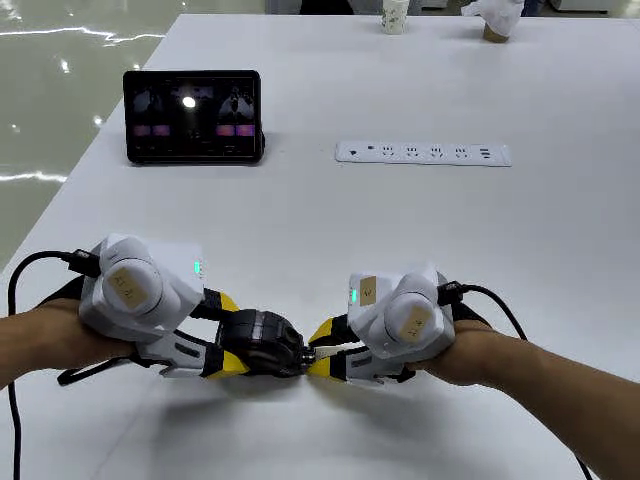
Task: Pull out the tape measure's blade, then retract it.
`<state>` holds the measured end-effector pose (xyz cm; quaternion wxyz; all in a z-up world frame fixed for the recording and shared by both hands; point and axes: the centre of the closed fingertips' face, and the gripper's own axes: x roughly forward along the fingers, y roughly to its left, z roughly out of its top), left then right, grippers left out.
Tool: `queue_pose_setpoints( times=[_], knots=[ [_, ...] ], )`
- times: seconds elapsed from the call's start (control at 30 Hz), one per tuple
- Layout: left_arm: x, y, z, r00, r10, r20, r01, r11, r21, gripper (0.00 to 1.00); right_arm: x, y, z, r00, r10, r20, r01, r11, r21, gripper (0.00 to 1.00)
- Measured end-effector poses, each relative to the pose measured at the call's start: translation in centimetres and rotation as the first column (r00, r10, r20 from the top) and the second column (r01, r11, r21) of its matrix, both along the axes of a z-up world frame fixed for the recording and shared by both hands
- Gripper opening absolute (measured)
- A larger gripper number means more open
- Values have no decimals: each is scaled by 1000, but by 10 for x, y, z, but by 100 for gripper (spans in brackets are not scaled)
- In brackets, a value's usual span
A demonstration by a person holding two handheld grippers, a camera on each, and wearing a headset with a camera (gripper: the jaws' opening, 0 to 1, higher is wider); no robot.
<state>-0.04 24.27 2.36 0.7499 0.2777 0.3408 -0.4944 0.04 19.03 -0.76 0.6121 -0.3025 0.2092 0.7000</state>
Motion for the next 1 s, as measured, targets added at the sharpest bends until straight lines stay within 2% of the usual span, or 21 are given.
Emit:
queue_pose_setpoints(
  times=[0.23, 0.47, 0.63, 1.0],
  knots=[
    [2, 2, -3, 1000, 2, -11, -2, 1000, -7, 27, -1, 0, 0, 1000, 15, -1, -15, 1000, 13, 10],
    [2, 2, -4, 1000, 10, -21, -10, 1000, -11, 26, -1, -2, 0, 999, 35, 28, -35, 999, 4, 9],
    [4, 3, -6, 1000, 13, -28, -13, 1000, -10, 26, 0, -4, 0, 999, 37, 29, -37, 999, -1, 9],
    [5, 5, -7, 1000, 1, -22, -1, 1000, 9, 25, 5, -22, 0, 999, 36, 26, -36, 999, -23, 9]
  ],
)
